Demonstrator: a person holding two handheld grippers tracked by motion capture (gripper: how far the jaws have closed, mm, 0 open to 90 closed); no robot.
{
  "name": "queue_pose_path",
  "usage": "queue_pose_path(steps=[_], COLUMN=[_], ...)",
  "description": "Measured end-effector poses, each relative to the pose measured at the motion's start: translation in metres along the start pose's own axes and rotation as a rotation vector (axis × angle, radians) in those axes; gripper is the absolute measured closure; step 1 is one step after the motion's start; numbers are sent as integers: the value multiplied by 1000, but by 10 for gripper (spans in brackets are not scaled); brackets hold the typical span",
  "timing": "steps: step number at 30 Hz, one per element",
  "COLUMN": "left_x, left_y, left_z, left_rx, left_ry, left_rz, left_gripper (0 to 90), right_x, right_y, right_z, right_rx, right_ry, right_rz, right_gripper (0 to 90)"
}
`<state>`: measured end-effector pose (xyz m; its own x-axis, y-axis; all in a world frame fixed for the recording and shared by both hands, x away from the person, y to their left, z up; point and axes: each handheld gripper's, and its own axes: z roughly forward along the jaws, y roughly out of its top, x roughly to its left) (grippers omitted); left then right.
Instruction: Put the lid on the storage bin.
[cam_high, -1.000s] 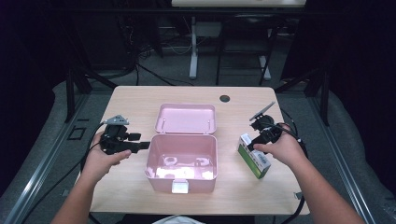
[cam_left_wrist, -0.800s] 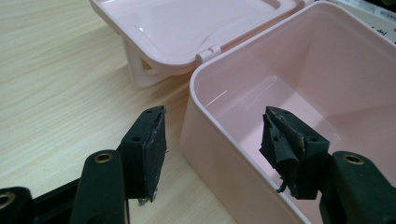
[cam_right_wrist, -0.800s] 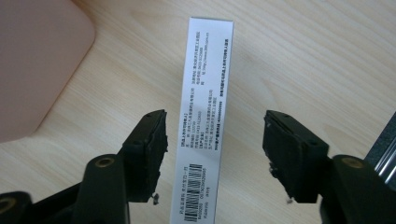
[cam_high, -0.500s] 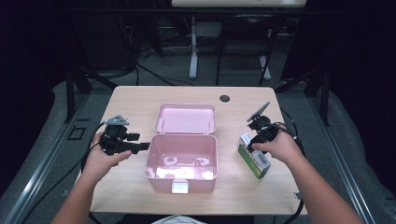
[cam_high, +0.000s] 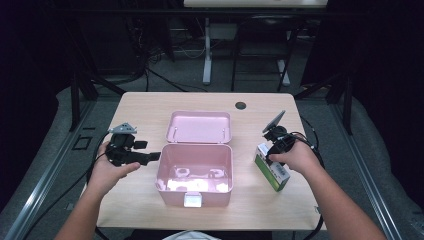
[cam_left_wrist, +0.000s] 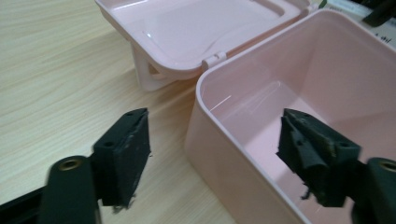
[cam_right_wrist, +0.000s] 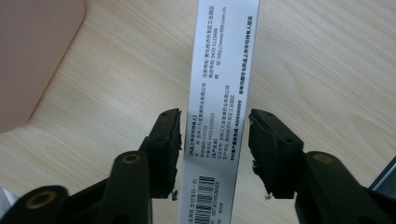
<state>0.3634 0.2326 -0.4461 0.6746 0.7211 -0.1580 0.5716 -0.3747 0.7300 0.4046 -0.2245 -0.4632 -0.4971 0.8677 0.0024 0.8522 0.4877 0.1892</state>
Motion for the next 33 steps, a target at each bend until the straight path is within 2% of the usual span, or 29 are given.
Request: queue_pose_path(steps=[4, 5, 12, 20, 22, 33], left_x=[0, 1, 3, 4, 4, 6], left_y=[-1, 0, 0, -1, -1, -1], left_z=[0, -1, -3, -3, -3, -4], left_rx=[-4, 0, -3, 1, 0, -2], left_ry=[29, 13, 13, 2, 3, 5], left_rz=[-2, -3, -8, -12, -14, -23], left_gripper=[335, 342, 348, 368, 368, 371], right_x=[0, 1, 3, 4, 4, 3], right_y=[0, 0, 2, 5, 6, 7], right_z=[0, -1, -1, 7, 9, 20], right_rx=[0, 4, 34, 54, 77, 94], right_ry=[4, 8, 6, 1, -2, 3], right_rz=[-14, -22, -61, -69, -75, -62], right_gripper=[609, 615, 612, 589, 588, 591])
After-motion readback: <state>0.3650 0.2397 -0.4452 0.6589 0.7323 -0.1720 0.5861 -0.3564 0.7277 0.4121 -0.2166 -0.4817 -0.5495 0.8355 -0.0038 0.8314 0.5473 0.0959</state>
